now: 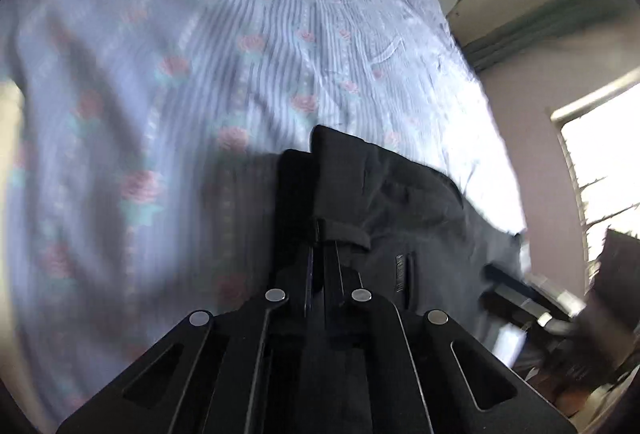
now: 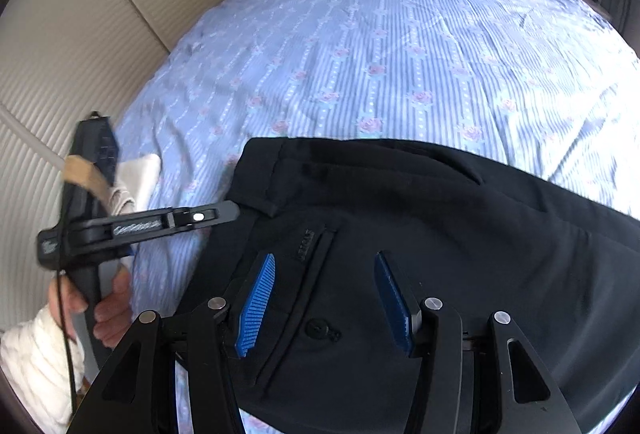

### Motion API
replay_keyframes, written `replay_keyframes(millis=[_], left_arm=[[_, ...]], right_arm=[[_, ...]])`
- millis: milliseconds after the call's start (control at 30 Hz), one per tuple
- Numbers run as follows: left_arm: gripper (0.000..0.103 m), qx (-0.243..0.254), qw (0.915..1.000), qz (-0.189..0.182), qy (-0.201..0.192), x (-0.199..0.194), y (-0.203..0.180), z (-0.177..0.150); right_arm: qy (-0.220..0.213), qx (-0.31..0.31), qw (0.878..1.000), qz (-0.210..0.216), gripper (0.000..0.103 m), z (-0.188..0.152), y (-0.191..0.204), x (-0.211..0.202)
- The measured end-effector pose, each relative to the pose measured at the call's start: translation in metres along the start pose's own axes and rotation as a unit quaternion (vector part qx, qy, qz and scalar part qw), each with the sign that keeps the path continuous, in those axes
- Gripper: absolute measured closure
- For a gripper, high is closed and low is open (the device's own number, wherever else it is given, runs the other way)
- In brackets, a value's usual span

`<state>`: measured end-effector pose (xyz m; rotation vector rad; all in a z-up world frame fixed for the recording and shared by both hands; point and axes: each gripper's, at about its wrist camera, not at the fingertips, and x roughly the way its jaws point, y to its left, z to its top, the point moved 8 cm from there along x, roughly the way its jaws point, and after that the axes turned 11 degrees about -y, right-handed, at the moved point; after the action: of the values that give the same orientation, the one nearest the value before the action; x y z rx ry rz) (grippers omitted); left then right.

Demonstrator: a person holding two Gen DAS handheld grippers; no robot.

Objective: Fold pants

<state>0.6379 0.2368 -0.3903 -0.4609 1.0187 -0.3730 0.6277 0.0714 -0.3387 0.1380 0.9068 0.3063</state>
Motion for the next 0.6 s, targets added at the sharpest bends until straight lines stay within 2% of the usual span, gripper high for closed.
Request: replay_keyframes(millis=[100,167,267,300,333,467,600], left_arm=[[0.096,-0.02,0.9997,0.008,0.01,0.005,0.01,-0.005],[0.093,0.0,0.9995,0.024,0.02,0.009,0.006,-0.003],[0.077,0.027,0.9983,0.047,0.019,-0.003,-0.006,0.006],[0.068,0.035,0.9981,0.049,0.01,-0.012,-0.015,0.011],[0.063,0.047,0.9976,0.05,-0.005,-0.024,-0.025,0.014],[0.06,0.14,0.9877,0.063,-0.031,-0.067,-0.085,0.015],[0.049,0.203,0.9767,0.038,-0.059,-0.107,-0.162,-0.003]], right_arm=[[-0.007,-0.007,1.0,0.002,0.05,0.002,0.002,-0.006],[-0.009,-0.008,1.0,0.001,0.05,0.002,0.002,-0.01],[-0.018,-0.004,1.0,-0.017,0.05,0.003,-0.005,-0.024],[-0.02,-0.002,1.0,-0.021,0.05,0.004,-0.007,-0.028],[-0.022,0.001,0.999,-0.025,0.05,0.004,-0.01,-0.036],[-0.037,0.016,0.999,-0.034,0.05,0.0,-0.023,-0.083],[-0.065,0.016,0.996,-0.055,0.05,-0.005,-0.041,-0.144]])
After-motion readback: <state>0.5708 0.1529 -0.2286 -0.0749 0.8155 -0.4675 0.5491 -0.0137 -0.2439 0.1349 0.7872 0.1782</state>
